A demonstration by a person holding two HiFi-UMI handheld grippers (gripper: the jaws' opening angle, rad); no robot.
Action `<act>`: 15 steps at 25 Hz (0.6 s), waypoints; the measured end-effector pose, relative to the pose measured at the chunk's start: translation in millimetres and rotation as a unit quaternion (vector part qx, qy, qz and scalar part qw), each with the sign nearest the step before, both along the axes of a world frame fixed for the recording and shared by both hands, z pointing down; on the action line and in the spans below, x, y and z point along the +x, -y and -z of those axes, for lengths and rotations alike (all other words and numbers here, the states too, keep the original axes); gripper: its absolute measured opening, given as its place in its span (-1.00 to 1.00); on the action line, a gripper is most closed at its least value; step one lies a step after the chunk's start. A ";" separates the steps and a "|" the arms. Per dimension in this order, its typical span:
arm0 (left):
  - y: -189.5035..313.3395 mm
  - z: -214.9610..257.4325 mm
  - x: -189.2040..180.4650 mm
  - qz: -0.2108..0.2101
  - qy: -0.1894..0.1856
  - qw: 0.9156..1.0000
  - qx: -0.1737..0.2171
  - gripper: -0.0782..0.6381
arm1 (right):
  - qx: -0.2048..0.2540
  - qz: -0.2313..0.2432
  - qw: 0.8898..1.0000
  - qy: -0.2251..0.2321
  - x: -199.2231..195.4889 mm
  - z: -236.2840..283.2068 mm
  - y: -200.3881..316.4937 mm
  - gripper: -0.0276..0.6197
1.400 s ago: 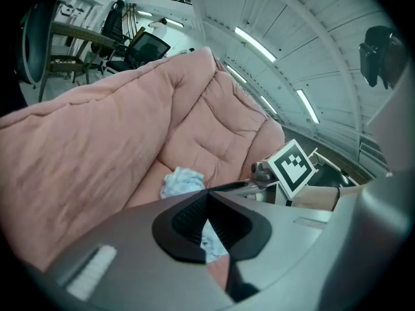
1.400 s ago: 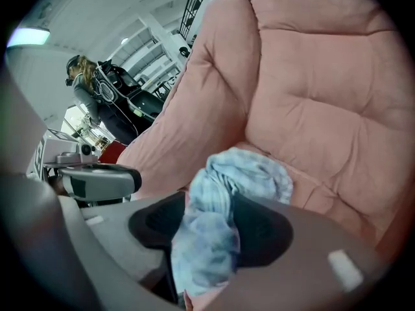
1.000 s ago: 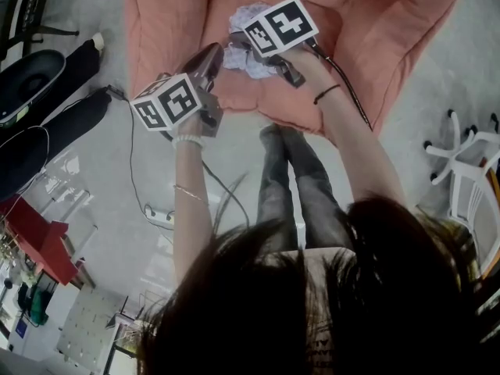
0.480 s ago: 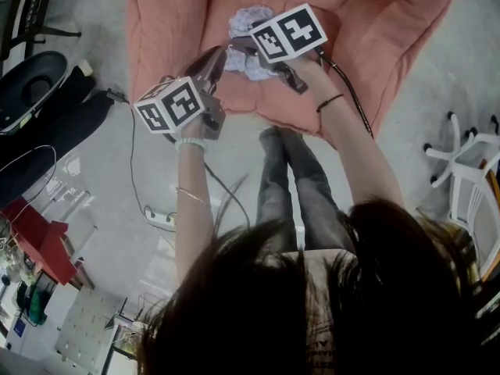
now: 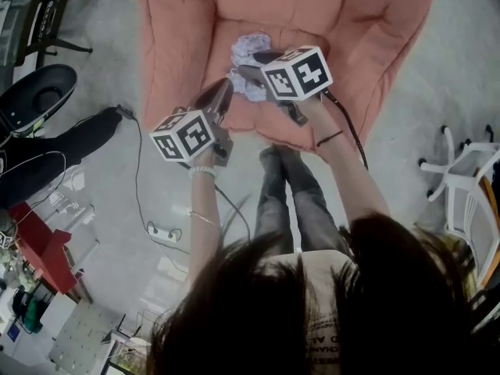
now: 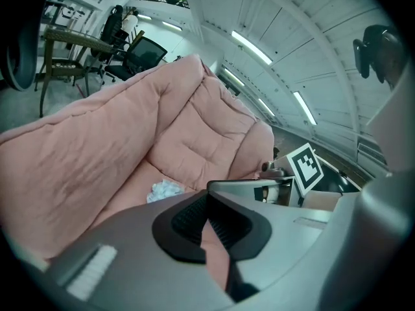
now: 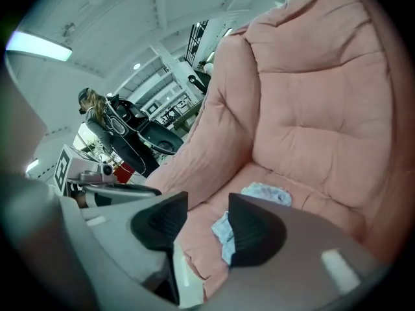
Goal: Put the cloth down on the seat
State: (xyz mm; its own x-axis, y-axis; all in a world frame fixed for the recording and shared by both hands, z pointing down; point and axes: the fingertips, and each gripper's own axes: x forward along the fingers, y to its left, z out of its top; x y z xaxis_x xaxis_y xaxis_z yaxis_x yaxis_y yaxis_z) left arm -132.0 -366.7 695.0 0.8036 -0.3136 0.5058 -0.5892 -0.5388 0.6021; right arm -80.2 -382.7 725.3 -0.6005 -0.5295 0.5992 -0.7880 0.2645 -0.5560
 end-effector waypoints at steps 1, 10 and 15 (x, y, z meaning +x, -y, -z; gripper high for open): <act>-1.3 5.6 0.6 0.000 -0.001 1.000 0.002 -0.79 | 0.002 -0.001 1.000 0.004 -0.3 6.5 -1.9 -0.31; -14.3 68.7 9.1 0.004 -0.024 0.999 0.023 -0.79 | 0.035 -0.011 0.999 0.023 -5.0 74.8 -16.0 -0.47; -30.4 98.8 10.1 0.004 -0.033 0.999 0.033 -0.79 | 0.052 -0.027 0.998 0.030 -5.3 109.5 -32.2 -0.56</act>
State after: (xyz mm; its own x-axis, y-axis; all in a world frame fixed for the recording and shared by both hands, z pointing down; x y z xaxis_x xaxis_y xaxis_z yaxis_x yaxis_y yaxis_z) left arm -121.8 -336.3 596.2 0.8315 -0.3519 0.4298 -0.5544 -0.5742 0.6024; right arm -85.4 -350.5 615.8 -0.6017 -0.6199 0.5037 -0.7694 0.2805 -0.5740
